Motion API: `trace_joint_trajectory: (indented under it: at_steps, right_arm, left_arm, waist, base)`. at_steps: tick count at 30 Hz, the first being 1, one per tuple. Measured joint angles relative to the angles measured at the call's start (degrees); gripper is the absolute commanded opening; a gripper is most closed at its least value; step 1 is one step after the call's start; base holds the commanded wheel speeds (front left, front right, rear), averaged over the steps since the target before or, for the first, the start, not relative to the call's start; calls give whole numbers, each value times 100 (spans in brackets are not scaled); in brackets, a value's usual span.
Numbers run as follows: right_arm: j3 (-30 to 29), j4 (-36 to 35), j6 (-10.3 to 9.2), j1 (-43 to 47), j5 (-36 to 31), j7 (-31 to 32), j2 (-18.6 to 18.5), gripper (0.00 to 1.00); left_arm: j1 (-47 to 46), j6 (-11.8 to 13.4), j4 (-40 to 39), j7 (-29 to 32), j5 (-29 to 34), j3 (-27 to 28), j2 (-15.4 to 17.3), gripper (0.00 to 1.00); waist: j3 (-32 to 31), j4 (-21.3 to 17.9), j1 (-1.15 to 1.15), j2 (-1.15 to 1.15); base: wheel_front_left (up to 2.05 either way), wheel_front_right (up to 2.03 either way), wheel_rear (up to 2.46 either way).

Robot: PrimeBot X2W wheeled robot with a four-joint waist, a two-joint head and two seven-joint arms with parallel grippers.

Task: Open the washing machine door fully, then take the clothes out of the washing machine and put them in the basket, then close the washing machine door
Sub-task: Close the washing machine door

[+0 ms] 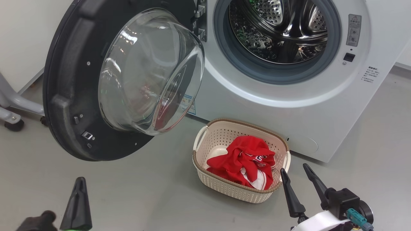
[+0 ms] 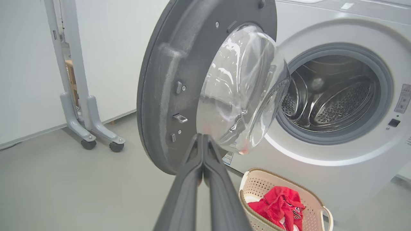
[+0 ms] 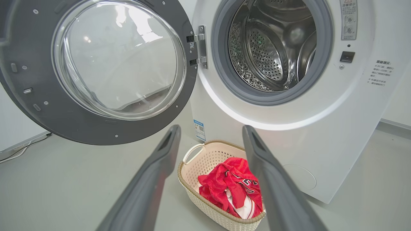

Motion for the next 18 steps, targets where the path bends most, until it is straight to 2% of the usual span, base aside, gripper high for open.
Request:
trace_joint_trajectory:
  at_steps: [3,4,8,10,14,18]
  right_arm:
    - [-1,-1,0,0,0,0,-1,100]
    - [-1,-1,0,0,0,0,-1,100]
    - [1,-4,-5,1,0,7,-2,100]
    - [1,-10,-7,1,0,8,-7,100]
    - [0,-64,-13,2,-10,24,-29,100]
    - [1,-105,-13,1,-68,77,-67,100]
  left_arm:
    - [-7,-44,-126,-5,-1187,5,-8,0]
    - [-7,-44,-126,-5,-1187,5,-8,0]
    - [-20,-46,-391,-103,-2752,-25,-5,0]
    - [-59,-45,-588,-181,-3327,-147,-8,0]
    - [-279,-42,-1096,-566,-4412,-312,-12,0]
    - [-312,-118,-1337,-970,-5513,1,-21,0]
  waist:
    - [1,10,0,0]
    - [1,10,0,0]
    - [11,29,0,0]
    - [21,41,0,0]
    - [78,63,0,0]
    - [155,77,0,0]
  base:
    - [0,0,0]
    - [0,0,0]
    - [0,0,0]
    - [0,0,0]
    - [0,0,0]
    - [0,0,0]
